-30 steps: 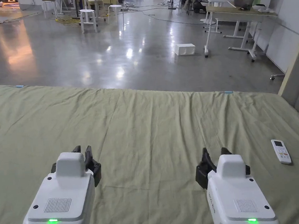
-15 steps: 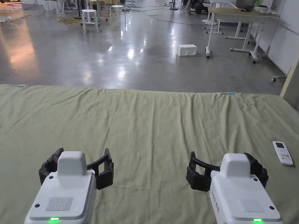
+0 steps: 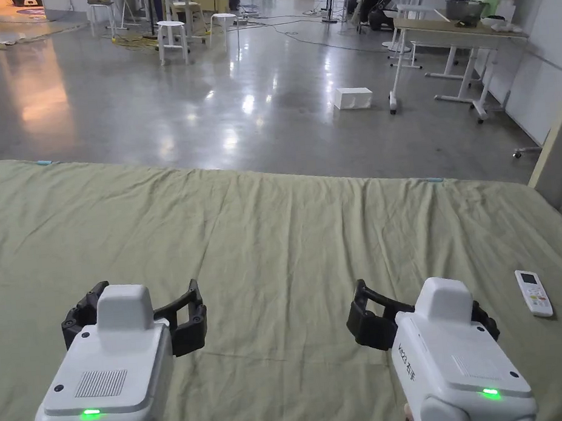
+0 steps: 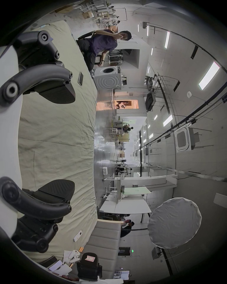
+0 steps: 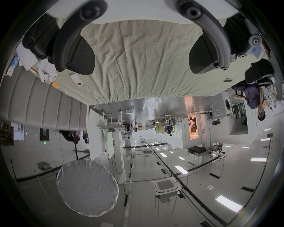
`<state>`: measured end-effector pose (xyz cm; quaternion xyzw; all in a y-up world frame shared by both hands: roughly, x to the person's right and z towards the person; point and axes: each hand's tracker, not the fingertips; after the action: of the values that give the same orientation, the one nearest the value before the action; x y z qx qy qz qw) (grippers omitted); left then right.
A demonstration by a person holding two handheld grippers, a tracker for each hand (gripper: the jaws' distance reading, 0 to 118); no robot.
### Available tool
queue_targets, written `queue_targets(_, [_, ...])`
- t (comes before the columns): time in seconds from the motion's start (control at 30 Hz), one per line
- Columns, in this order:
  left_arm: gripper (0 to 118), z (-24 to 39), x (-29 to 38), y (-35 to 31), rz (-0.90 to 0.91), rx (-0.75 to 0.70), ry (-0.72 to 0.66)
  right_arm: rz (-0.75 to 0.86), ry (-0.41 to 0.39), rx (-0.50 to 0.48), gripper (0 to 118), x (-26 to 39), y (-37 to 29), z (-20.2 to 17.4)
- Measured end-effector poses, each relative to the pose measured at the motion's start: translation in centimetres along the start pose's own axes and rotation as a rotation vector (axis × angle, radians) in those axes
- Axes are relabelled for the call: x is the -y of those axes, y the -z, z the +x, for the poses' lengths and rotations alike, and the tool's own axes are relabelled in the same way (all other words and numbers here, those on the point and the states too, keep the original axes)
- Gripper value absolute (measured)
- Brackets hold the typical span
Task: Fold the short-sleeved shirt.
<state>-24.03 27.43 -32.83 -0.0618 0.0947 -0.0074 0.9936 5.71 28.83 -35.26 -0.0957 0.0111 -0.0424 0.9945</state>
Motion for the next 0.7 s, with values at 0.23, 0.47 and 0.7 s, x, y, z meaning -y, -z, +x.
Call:
queue_targets(0.23, [101, -0.5, -0.5, 0.3, 0.009, -0.003, -0.041, -0.085, 0.073, 0.030, 118, -1.0, 0.5, -0.2])
queue_targets(0.47, [101, -0.5, -0.8, 0.5, -0.011, -0.015, -0.040, -0.143, 0.197, -0.030, 118, -1.7, 0.6, 0.4])
queue_targets(0.7, [101, -0.2, -0.9, 0.6, -0.035, -0.009, -0.033, -0.177, 0.132, 0.051, 118, -1.5, 1.4, 0.0])
